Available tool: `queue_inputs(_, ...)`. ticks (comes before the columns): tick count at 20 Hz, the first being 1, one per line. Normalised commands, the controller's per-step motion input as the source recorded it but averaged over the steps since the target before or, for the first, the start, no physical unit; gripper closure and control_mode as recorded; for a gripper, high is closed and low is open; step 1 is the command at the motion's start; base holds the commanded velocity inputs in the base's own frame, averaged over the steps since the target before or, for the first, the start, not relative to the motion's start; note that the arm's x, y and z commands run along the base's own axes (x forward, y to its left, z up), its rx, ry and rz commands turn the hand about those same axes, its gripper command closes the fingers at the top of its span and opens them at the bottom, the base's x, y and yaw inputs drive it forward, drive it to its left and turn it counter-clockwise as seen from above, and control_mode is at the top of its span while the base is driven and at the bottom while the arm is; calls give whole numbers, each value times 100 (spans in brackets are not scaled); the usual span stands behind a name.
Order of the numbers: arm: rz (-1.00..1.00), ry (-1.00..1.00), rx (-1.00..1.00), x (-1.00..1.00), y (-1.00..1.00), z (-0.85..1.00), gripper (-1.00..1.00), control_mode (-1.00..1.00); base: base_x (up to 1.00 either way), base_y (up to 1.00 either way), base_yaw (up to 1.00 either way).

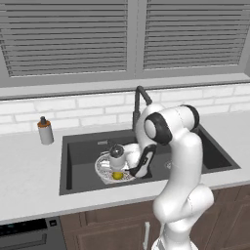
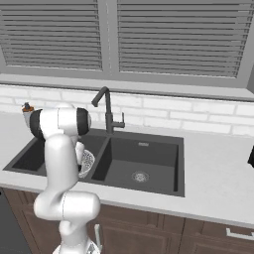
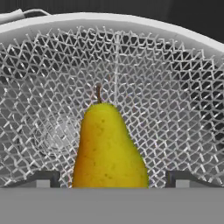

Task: Put the colander in the sink, put the pear in the colander, and turn on the sink faucet and pour water over the colander.

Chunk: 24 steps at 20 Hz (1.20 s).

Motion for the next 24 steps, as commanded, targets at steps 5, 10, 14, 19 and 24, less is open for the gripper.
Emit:
queue_inputs(5,0,0,1,-2,0,45,-100,-100,0,0,0)
queue_inputs(10,0,18,0,0,0,69,-100,-100,0,0,0)
queue_inputs(14,1,68,-10,15,0,-29,-100,-100,0,0,0)
queue_inputs(19,1,52,-5,22,0,-35,-100,-100,0,0,0)
queue_inputs(24,0,-7,0,0,0,38,-100,-100,0,0,0)
